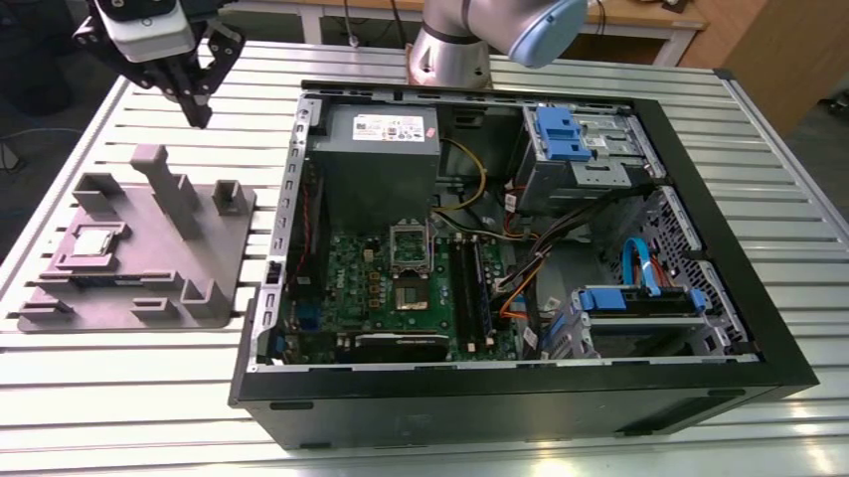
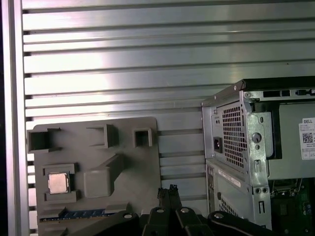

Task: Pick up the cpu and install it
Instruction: 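Reach for the cpu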

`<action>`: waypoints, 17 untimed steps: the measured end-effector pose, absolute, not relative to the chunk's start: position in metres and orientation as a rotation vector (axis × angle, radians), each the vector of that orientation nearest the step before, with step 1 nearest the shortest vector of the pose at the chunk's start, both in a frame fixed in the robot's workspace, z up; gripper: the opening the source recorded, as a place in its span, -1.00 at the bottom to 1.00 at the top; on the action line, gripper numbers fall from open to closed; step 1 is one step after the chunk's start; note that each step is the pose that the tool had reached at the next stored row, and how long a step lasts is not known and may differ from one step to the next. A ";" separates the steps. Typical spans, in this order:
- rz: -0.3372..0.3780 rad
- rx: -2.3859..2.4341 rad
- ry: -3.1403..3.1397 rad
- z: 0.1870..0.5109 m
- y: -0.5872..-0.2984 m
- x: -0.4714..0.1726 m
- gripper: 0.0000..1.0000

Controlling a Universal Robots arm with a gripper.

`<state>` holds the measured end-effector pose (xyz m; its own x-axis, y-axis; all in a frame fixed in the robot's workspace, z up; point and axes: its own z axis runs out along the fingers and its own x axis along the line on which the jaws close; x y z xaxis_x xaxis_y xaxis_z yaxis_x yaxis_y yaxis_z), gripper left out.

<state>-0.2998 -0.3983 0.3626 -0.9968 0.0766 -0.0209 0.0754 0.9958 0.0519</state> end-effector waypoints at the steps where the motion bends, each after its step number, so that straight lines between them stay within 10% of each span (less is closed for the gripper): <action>1: 0.080 0.119 3.115 0.363 -0.398 -0.300 -0.80; 17: 0.080 0.119 3.116 0.361 -0.398 -0.309 -0.80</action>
<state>-0.3092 -0.3983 0.3614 -0.9968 0.0765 -0.0208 0.0754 0.9958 0.0520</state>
